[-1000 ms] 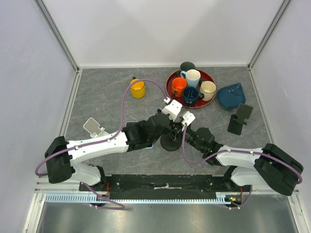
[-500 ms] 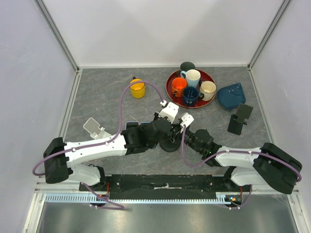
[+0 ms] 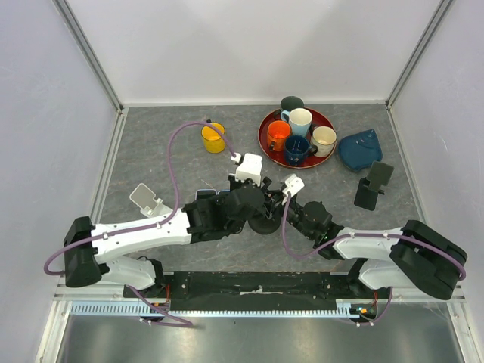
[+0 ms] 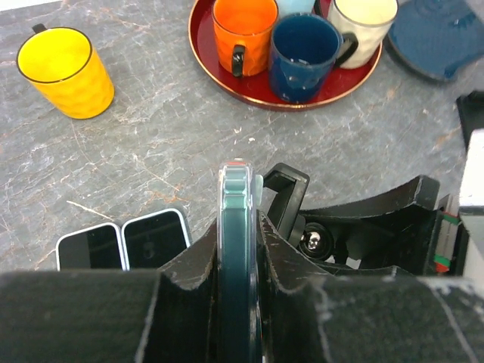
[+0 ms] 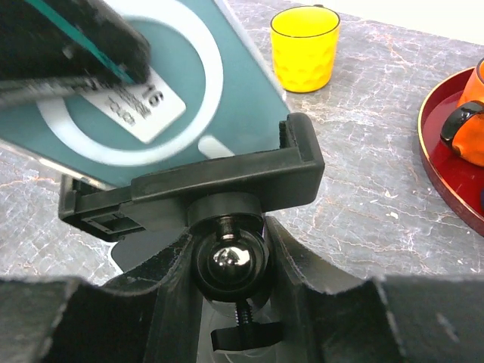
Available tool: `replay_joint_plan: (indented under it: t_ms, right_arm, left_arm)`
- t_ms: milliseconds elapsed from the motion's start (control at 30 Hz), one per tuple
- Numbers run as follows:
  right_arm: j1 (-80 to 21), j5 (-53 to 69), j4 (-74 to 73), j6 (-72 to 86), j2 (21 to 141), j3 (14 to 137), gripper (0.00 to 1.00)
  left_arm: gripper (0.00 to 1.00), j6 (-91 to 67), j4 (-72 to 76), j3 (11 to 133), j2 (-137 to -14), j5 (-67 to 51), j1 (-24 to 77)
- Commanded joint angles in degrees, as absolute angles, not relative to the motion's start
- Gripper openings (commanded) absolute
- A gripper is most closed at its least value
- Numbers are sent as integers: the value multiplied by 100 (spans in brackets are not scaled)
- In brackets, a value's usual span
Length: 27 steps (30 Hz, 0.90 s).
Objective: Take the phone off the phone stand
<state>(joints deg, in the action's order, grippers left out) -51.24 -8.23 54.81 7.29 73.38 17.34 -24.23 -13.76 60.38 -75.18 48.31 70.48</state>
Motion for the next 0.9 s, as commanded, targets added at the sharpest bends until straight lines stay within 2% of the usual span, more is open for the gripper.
replay_joint_plan:
  t_ms: [0,133,367,633,867]
  right_arm:
    - [-4693,-2200,5862,888,7514,1626,0]
    - [-4685,-1829,6213,809,7611,1564,0]
    - [-4685,-1521,6284,721,7682,1582,0]
    - [-4693,-1441,6196,624,7725,1635,0]
    - [-4685,-1643,5968,466,7752,1836,0]
  left_arm:
    - [2,-2918,-2005,6275,-7198,5703,7225]
    - [2,-2480,-1172,6310,-7321,5748,7015]
    - [2,-2514,-582,6504,-7742,5239,6311]
    - [2,-1803,148,6846,-7629,4685,5441]
    - [2,-1187,-412,7154,-7084,4342,4843]
